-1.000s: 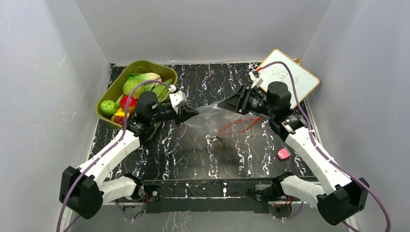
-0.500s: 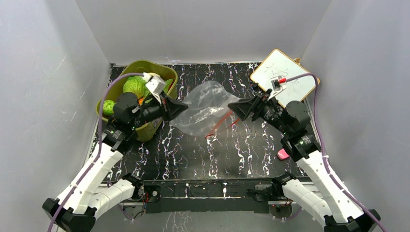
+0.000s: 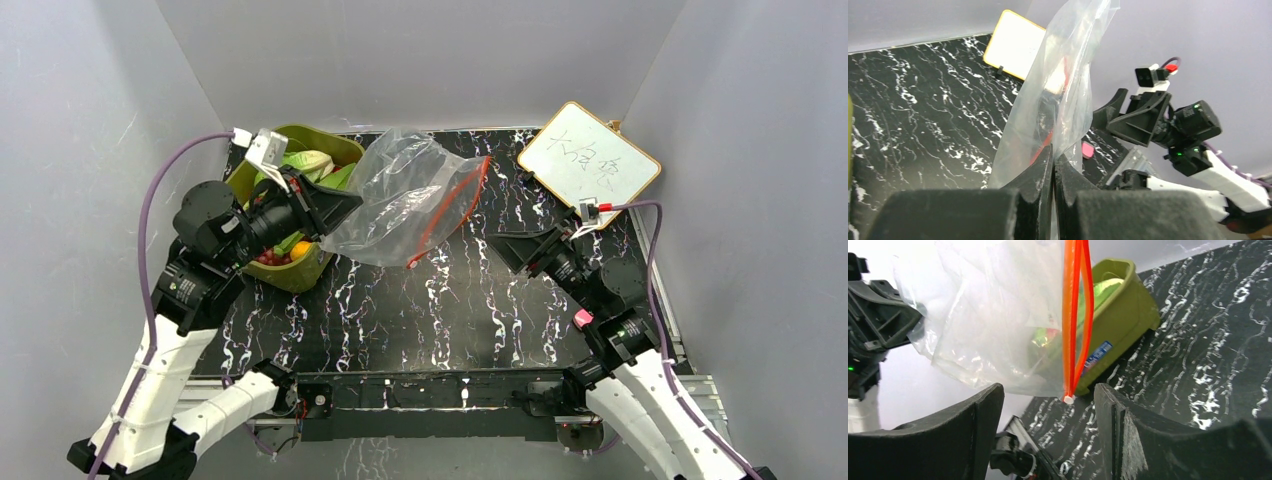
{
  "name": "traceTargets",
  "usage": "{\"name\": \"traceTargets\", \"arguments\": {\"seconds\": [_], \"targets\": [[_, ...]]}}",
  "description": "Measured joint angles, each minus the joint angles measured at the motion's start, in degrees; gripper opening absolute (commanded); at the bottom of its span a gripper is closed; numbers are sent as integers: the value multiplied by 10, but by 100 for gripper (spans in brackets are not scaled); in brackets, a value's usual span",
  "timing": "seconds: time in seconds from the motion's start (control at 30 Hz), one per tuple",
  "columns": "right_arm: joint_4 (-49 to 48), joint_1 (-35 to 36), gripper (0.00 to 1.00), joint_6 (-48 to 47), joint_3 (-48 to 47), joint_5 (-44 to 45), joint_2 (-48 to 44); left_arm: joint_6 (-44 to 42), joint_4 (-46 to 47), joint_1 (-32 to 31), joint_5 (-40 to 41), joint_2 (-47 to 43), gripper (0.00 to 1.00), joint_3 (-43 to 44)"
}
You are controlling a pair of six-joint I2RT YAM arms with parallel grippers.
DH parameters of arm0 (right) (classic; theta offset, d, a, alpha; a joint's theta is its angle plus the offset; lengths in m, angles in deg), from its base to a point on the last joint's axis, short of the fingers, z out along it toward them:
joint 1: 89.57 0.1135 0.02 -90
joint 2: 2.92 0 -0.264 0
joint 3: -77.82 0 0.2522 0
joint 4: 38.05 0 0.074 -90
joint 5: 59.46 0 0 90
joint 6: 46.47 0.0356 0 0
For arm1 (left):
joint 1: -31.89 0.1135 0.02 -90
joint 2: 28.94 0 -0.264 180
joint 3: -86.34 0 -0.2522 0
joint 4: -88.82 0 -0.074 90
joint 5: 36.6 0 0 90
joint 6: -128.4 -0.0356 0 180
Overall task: Place the food in the zip-top bag and seal the zipper
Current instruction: Open the zipper of the food storage bag at the center of the board.
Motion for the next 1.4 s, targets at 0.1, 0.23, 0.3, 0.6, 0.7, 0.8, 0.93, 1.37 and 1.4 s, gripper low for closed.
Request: {"name": "traceTargets", "arguments": {"seconds": [0.1,0.23,0.3,0.6,0.7,0.8,0.93,1.37,1.4], "targets": [[-28,0,62,42,3,3,-5,20,-23,0,-14,19,0,49],[-56,0,61,71,3,17,-7,49,-24,0,-40,21,0,84],[-62,0,61,77,3,27,-6,63,-24,0,-54,16,0,88],[-164,0,60,107,13,0,56,115,19,0,-108,1,0,97],[-205,0,60,108,13,-36,83,130,36,0,-119,-7,0,86],[-249,0,57,104,13,-78,98,148,55,0,-129,-16,0,64],[-304,0,43,102,13,-115,98,163,68,0,-134,-21,0,38],[-254,1,0,88,4,-109,46,121,23,0,-32,-37,76,-9],[-222,1,0,77,-4,-100,41,116,14,0,-16,-40,78,-13]]}}
